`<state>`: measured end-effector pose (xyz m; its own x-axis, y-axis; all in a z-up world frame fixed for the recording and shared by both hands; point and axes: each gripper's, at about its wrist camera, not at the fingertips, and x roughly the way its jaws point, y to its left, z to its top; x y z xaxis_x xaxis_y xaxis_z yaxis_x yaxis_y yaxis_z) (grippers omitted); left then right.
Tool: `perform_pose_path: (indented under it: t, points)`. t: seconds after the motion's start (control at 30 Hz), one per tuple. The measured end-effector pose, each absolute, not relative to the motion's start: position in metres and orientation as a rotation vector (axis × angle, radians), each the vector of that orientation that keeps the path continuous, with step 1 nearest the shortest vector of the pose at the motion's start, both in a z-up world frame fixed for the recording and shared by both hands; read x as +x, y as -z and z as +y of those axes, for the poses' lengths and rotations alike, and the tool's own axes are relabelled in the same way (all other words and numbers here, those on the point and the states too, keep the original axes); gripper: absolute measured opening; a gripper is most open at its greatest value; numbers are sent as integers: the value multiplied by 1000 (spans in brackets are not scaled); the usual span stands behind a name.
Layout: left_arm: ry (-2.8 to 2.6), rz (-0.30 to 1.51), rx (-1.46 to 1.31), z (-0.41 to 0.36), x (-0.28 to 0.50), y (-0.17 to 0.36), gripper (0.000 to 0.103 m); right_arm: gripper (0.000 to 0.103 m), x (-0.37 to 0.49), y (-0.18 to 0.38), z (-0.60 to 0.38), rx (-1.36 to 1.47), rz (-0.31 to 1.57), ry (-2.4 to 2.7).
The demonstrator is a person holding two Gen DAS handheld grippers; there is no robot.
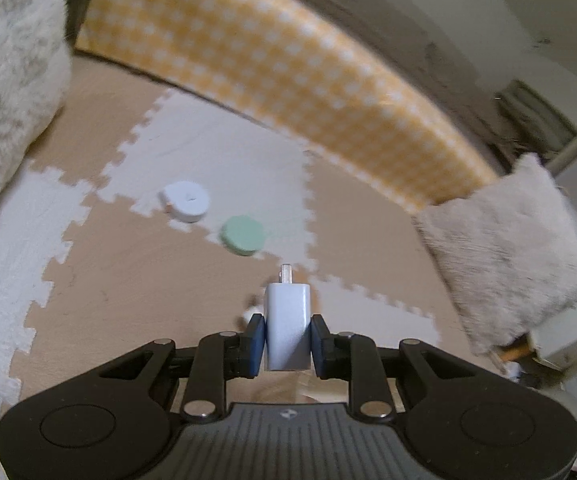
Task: Organize rigid objects
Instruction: 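Carry the white charger with the left tool into the basket and release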
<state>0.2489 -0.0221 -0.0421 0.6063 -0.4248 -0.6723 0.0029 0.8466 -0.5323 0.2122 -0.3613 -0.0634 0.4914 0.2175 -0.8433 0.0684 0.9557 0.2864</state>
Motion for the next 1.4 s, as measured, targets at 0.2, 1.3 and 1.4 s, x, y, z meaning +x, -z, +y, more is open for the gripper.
perform_pose_path:
  t: [0.2, 1.3, 1.4]
  points:
    - [334, 909, -478, -49, 223, 28, 25, 5, 212, 63, -361, 301, 1058, -92]
    - [201, 1056, -186, -113, 183, 66, 33, 5, 213, 63, -361, 300, 1058, -92]
    - [213, 1053, -175, -115, 181, 64, 39, 5, 213, 63, -361, 300, 1058, -92]
